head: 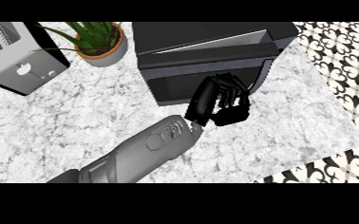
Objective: Pick up the milk, place it into the microwave and close the microwave
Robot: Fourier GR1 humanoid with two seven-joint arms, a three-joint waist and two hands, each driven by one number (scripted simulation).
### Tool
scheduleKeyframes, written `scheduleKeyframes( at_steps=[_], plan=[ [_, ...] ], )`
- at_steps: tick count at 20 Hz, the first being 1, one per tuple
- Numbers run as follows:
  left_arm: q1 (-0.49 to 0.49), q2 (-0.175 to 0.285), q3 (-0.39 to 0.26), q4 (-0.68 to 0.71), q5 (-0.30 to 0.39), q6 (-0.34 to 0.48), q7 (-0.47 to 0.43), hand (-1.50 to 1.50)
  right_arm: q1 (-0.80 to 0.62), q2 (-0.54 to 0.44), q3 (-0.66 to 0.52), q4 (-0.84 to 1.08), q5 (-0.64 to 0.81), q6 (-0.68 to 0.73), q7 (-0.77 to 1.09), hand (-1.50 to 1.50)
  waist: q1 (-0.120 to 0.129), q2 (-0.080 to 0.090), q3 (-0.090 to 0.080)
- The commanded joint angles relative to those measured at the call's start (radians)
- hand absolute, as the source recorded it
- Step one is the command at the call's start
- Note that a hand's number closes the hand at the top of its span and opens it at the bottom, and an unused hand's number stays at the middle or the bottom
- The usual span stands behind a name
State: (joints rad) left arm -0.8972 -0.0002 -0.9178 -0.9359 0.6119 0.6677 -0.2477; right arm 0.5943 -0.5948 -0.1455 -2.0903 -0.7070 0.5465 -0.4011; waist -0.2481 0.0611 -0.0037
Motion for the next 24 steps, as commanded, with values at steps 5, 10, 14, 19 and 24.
scheduleKeyframes(
  at_steps=[5, 10, 14, 19, 24],
  plan=[
    [-0.060, 0.000, 0.066, 0.096, 0.117, -0.031, -0.080, 1.50, -0.033, -0.011, -0.013, -0.011, -0.037, -0.010, 0.013, -1.50, -0.018, 0.014, 0.001],
    [-0.080, 0.000, 0.107, 0.133, 0.190, -0.060, -0.088, 1.50, -0.041, -0.028, -0.026, -0.008, -0.075, -0.001, 0.020, -1.50, -0.040, 0.025, 0.001],
    [-0.081, 0.000, 0.124, 0.161, 0.222, -0.043, -0.109, 1.50, -0.046, -0.040, -0.034, -0.020, -0.087, 0.006, 0.024, -1.50, -0.039, 0.022, 0.001],
    [-0.084, 0.000, 0.119, 0.173, 0.232, -0.007, -0.174, 1.50, -0.047, -0.057, -0.021, -0.042, -0.106, 0.034, 0.032, -1.50, -0.044, 0.021, 0.001],
    [-0.084, 0.000, 0.106, 0.173, 0.262, -0.005, -0.214, 1.50, -0.054, -0.078, -0.019, -0.047, -0.121, 0.053, 0.042, -1.50, -0.050, 0.028, 0.001]
  ],
)
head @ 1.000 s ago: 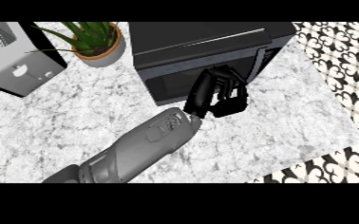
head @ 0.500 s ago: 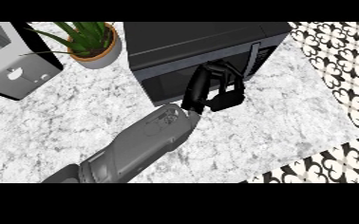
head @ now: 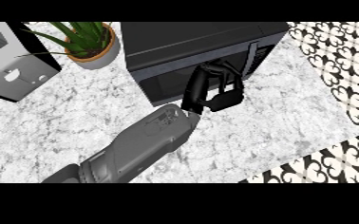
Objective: Pick up the milk, place it into the microwave and close the microwave
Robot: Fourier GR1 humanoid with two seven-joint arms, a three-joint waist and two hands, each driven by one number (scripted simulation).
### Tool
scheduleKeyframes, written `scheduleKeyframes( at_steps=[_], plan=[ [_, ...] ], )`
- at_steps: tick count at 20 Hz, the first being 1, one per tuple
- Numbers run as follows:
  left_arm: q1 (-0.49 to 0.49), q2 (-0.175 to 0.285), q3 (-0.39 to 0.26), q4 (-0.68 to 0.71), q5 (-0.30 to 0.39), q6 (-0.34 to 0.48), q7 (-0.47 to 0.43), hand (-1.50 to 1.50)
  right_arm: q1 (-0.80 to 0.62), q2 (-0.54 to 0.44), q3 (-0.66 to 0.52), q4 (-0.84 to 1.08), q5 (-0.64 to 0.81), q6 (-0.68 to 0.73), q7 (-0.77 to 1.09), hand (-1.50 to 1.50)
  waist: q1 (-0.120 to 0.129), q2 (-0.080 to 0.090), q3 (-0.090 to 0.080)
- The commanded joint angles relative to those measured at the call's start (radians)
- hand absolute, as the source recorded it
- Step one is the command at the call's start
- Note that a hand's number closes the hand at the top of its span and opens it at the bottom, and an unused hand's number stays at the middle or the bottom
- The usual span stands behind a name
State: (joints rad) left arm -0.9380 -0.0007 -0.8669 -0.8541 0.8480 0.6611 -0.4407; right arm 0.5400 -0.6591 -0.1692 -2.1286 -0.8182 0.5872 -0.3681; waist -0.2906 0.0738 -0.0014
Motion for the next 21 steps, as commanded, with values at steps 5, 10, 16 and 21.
scheduleKeyframes(
  at_steps=[5, 10, 16, 21],
  plan=[
    [-0.048, 0.001, 0.056, 0.095, 0.059, 0.014, -0.045, 1.50, -0.008, -0.027, 0.002, -0.020, -0.033, 0.036, 0.006, -1.50, -0.020, 0.017, 0.000],
    [-0.045, 0.001, 0.047, 0.112, 0.070, 0.015, -0.087, 1.50, -0.010, -0.041, 0.001, -0.040, -0.039, 0.042, 0.016, -1.50, -0.019, 0.020, -0.002],
    [-0.047, 0.001, 0.036, 0.119, 0.093, 0.038, -0.114, 1.50, -0.002, -0.054, 0.004, -0.048, -0.051, 0.054, 0.026, -1.50, -0.040, 0.022, 0.000],
    [-0.045, 0.001, 0.035, 0.123, 0.112, 0.045, -0.139, 1.50, -0.002, -0.063, 0.002, -0.055, -0.060, 0.054, 0.033, -1.50, -0.044, 0.027, 0.000]
  ],
)
